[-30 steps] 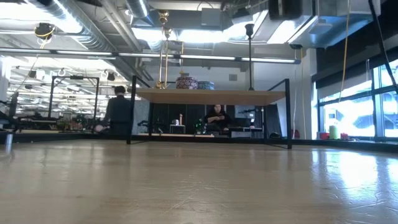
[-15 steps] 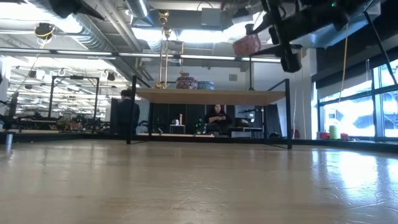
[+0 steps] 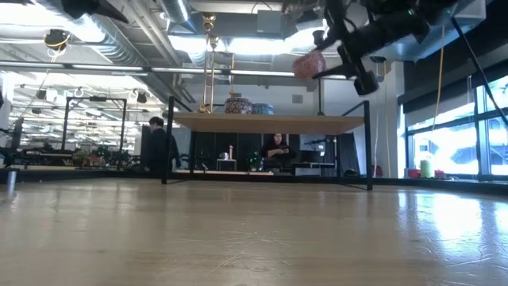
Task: Pick & Place candle stick holders
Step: Put the pink scented candle on the shelf
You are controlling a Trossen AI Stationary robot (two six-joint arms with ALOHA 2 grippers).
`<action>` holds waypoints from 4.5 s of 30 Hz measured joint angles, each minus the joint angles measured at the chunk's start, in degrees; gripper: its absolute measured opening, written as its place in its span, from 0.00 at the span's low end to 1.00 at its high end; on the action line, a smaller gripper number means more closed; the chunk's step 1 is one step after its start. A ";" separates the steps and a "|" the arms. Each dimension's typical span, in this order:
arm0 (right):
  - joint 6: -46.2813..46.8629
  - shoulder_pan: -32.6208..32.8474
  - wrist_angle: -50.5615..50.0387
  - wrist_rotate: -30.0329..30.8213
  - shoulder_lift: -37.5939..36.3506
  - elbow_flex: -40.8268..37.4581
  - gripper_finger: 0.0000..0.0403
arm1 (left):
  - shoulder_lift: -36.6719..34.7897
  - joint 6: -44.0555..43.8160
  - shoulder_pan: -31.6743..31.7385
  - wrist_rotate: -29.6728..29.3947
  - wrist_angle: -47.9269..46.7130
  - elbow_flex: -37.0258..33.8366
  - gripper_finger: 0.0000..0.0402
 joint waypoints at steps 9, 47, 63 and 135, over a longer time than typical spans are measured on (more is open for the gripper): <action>7.63 13.80 -7.90 26.31 8.93 12.06 0.42 | -9.80 10.57 -0.02 3.96 -0.02 0.00 0.84; 38.12 16.71 -0.82 50.43 25.30 13.95 0.42 | -20.71 31.61 -0.02 7.51 -0.02 0.00 0.84; 37.61 15.77 -9.38 47.73 29.04 20.87 0.42 | -20.73 32.07 -0.20 9.12 -0.04 0.00 0.84; 35.60 13.75 -10.68 46.71 29.04 20.87 0.54 | -20.73 36.10 -0.20 12.42 0.00 0.00 0.69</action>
